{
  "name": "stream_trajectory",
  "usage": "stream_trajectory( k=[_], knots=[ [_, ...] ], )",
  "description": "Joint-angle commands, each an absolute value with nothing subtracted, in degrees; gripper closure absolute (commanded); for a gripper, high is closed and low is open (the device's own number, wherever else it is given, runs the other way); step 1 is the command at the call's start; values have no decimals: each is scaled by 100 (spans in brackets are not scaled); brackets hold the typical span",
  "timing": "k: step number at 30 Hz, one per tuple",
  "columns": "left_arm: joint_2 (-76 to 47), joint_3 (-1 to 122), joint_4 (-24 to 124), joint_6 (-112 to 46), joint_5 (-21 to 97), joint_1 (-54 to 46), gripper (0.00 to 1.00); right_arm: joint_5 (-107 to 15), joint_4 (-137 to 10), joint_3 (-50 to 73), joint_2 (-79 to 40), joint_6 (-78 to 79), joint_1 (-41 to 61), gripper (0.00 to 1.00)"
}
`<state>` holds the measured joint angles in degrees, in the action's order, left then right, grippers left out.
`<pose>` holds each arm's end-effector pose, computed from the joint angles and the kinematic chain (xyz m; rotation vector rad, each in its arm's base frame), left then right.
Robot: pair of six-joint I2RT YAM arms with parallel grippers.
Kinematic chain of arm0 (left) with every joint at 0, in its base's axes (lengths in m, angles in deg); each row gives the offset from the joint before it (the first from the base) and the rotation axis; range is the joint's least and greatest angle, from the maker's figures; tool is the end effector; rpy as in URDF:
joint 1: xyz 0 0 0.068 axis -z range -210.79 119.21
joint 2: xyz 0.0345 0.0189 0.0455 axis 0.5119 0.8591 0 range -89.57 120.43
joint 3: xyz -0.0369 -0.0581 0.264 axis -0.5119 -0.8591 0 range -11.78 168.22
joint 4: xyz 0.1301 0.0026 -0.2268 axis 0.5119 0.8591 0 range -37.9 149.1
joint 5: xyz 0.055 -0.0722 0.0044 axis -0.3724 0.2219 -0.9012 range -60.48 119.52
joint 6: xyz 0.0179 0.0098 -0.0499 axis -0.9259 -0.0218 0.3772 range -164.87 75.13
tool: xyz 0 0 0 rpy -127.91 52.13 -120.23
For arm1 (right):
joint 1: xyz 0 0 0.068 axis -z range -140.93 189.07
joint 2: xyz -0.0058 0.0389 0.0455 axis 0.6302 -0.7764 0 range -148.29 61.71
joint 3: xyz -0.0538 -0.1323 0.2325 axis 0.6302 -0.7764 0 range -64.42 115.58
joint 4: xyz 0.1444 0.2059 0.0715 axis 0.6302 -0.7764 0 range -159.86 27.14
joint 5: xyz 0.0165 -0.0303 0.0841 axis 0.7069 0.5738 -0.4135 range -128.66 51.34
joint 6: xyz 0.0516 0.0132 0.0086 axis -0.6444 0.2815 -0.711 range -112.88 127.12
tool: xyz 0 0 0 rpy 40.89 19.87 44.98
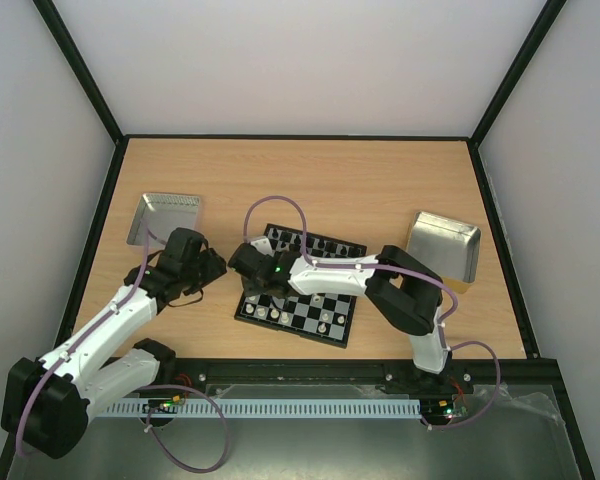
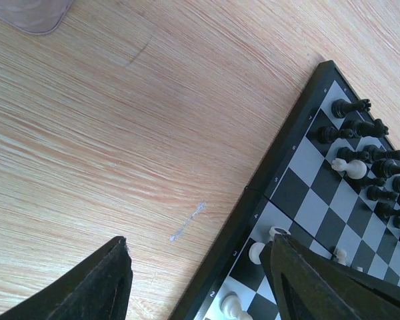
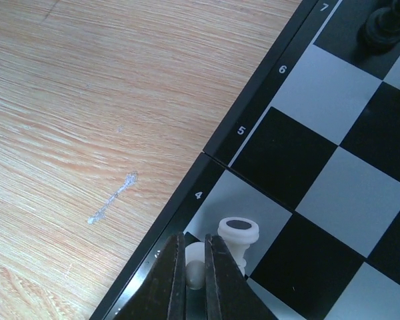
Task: Set up the chess pieces on the board
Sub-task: Pick up the chess piece from the chessboard.
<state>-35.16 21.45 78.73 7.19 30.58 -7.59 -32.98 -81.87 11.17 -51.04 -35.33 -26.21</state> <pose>0.1745 -0.0754 0.2144 -0.6146 2.4250 -0.6076 0.1766 0.3750 0.1659 -0.4865 2.6129 0.5750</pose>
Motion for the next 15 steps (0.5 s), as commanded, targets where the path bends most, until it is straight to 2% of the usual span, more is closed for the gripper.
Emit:
stream_trajectory(
  k=[1,15],
  knots=[
    [-3586,2097,7978,682,3031,-815,41,-3195,-8387,1067,-4813,-3498,-2651,97],
    [-3591,2073,7954,664,3083,-833,40,-3956,-8117,83,-3944,-3630,-2717,97]
  ],
)
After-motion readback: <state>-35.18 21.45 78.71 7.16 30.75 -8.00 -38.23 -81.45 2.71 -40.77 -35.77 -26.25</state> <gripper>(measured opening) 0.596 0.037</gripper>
